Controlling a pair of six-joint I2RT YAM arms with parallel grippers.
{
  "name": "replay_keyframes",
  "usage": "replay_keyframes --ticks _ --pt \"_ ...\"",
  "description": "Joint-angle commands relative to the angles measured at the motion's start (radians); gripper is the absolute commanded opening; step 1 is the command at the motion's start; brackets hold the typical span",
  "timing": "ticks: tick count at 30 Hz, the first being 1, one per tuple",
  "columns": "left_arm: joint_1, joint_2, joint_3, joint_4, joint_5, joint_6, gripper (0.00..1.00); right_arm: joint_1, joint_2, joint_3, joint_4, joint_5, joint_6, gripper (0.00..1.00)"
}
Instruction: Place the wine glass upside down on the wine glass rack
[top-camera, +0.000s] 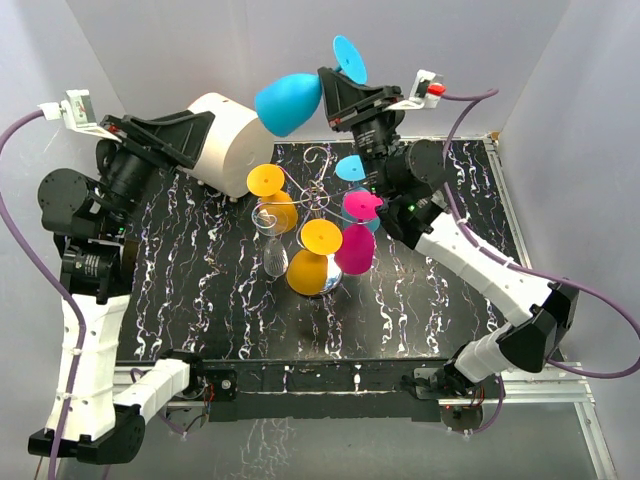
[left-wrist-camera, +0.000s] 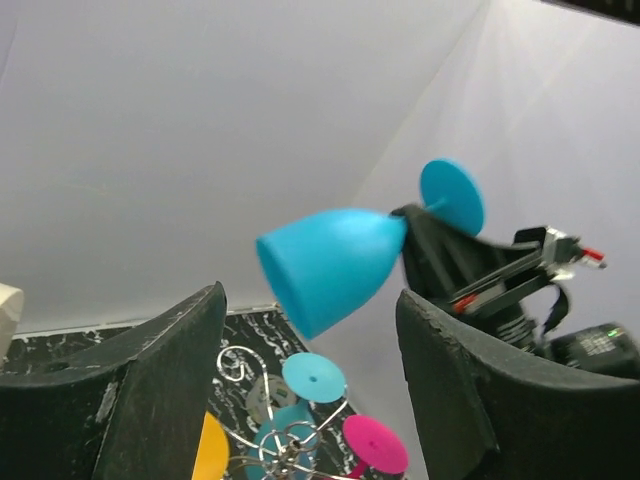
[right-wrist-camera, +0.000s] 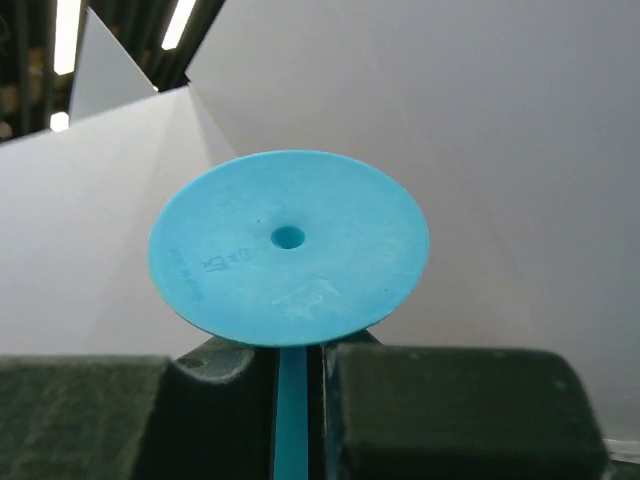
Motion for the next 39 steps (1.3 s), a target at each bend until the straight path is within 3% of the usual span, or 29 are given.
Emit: replay_keyframes --ticks 1,4,10,18,28,39 --pt "0.004 0.022 0.085 -0.102 0.034 -0.106 0.68 0.003 -0.034 -0.084 0.124 -0.070 -0.327 0.00" --pt "0.004 0.034 0.076 -0.067 0.062 -0.180 0.68 0.003 -0.028 -0.095 0.132 -0.087 -0.402 0.00" --pt "0.000 0.147 0.075 0.103 0.246 -0.410 0.68 0.003 0.010 -0.062 0.168 -0.124 -0.491 0.00" --pt "-0.063 0.291 0.212 0.203 0.282 -0.652 0.66 0.014 0.049 -0.047 0.182 -0.220 -0.670 0.00" --pt "-0.127 0.348 0.257 0.130 0.248 -0.609 0.58 0.031 0.088 -0.022 0.165 -0.339 -0.812 0.00" --pt "-0.136 0.391 0.316 -0.025 0.234 -0.474 0.38 0.032 0.102 -0.030 0.179 -0.426 -0.836 0.00"
